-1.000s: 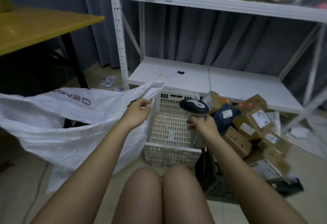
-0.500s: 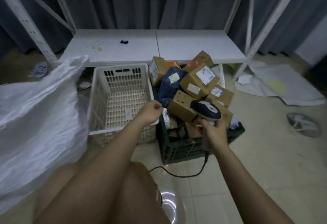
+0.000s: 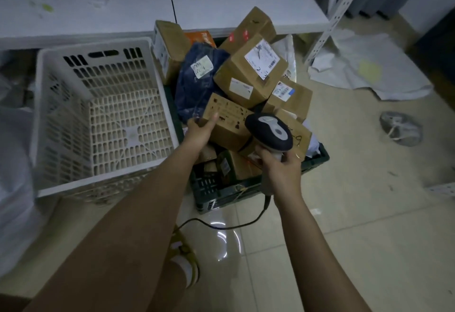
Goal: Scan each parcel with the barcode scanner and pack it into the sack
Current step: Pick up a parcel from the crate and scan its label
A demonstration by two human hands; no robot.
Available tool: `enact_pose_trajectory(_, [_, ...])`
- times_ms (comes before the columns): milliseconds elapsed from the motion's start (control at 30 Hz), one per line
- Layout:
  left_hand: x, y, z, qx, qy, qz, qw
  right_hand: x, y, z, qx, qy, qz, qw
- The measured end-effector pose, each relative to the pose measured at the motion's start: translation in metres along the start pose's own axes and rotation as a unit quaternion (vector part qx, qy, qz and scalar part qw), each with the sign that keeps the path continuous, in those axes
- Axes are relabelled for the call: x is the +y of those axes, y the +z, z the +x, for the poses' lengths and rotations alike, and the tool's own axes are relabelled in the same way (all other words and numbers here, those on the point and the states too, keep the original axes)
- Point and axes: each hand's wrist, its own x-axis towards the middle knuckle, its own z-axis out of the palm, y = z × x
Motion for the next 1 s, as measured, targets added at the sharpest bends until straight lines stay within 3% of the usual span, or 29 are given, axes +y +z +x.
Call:
enact_pose_trajectory(167, [-0.003,0.001,0.004,0.025,-0.009,-0.046,0.999,0.008,0.000,0.004,0.003,0.012,0.012,1.000])
enact_pose_trajectory(333, [0.009,-0.041,-0.027,0.044,0.086,0.044,0.994,0.003,0.004,-0.006,0.025,0.003,0.031,0.999])
enact_pose_trajectory(400, [0.010,-0.062,-0.050,0.038,0.170,0.164,0.971,0.000,0.010,-0.013,0.023,0.006,0.042,0.999])
enact_pose_trajectory(500, [-0.005,-0.086,-0.080,-0.014,0.278,0.320,0.906,-0.006,0.023,-0.026,0.005,-0.005,0.061,0.998])
enact_pose_trajectory(667, [-0.039,-0.108,-0.095,-0.041,0.303,0.408,0.860,-0.009,0.045,-0.034,-0.029,-0.006,0.038,0.999])
enact_pose_trajectory(800, [-0.048,-0.109,-0.101,-0.095,0.244,0.303,0.916,-0.003,0.061,-0.044,-0.072,0.018,-0.004,0.997])
enact_pose_trajectory(900, [-0.040,-0.100,-0.114,-0.115,0.120,0.130,0.977,0.000,0.066,-0.051,-0.064,0.012,0.002,0.998])
enact_pose_trajectory(1000, [-0.031,-0.094,-0.119,-0.098,-0.004,-0.044,0.994,0.002,0.063,-0.058,-0.064,0.009,0.009,0.998])
